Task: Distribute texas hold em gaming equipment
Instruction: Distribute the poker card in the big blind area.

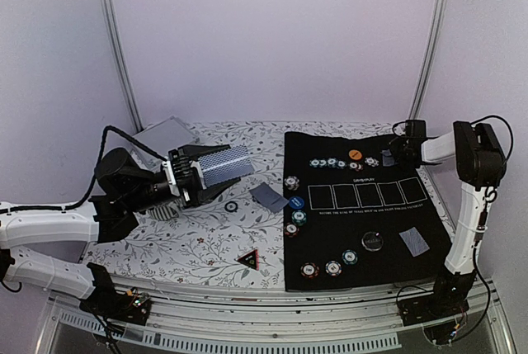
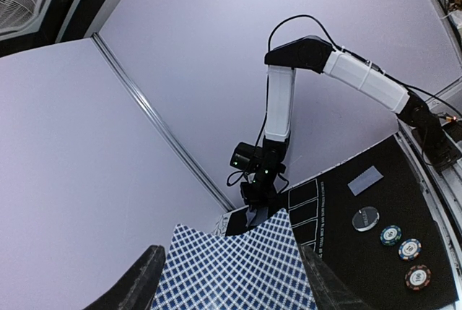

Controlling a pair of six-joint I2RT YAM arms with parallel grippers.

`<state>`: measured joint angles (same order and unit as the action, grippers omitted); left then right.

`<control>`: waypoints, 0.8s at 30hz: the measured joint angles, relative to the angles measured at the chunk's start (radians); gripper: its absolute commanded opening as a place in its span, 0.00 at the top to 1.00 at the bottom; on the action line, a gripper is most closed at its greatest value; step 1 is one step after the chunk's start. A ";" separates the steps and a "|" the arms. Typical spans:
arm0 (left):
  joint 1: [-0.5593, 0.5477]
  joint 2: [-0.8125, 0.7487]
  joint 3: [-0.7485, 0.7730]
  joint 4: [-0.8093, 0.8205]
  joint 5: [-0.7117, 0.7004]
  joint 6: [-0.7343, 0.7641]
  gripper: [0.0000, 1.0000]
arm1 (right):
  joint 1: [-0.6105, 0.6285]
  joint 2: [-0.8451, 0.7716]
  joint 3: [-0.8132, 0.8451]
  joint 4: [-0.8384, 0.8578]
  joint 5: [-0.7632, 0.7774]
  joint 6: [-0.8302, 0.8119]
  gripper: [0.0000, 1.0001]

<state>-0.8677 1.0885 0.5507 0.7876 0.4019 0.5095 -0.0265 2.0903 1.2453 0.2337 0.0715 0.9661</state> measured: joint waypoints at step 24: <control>0.000 0.000 0.000 0.000 0.001 0.000 0.43 | 0.059 -0.534 -0.251 -0.037 -0.058 -0.047 0.35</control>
<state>-0.8680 1.0882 0.5507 0.7876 0.4030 0.5091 0.0322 1.5566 0.9939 0.1967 0.0139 0.9195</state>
